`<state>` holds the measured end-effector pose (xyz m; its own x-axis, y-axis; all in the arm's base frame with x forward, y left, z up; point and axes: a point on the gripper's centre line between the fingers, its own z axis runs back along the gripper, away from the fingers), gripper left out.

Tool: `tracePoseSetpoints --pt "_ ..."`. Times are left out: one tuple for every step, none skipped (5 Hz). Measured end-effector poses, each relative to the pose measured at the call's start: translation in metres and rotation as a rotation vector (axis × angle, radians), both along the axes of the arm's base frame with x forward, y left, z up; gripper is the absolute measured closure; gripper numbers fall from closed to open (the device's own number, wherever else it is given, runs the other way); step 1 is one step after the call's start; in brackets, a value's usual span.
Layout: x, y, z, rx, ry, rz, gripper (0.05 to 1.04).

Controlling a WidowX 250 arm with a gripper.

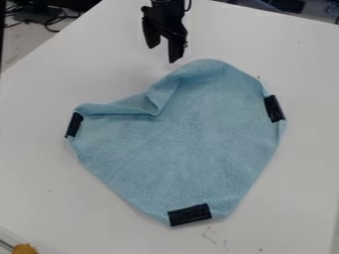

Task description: Grabs the cloth

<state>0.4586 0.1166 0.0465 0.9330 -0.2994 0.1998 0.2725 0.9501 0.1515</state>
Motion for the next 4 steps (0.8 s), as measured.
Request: tracePoseSetpoints --pt "-0.007 -0.002 -0.023 -0.013 0.053 0.005 0.084" --pt "-0.021 -0.005 -0.029 0.012 0.075 0.036 0.084" --pt "-0.022 -0.012 -0.006 0.052 0.034 0.046 0.084" --pt "-0.024 -0.018 0.01 0.087 0.016 0.047 0.084"
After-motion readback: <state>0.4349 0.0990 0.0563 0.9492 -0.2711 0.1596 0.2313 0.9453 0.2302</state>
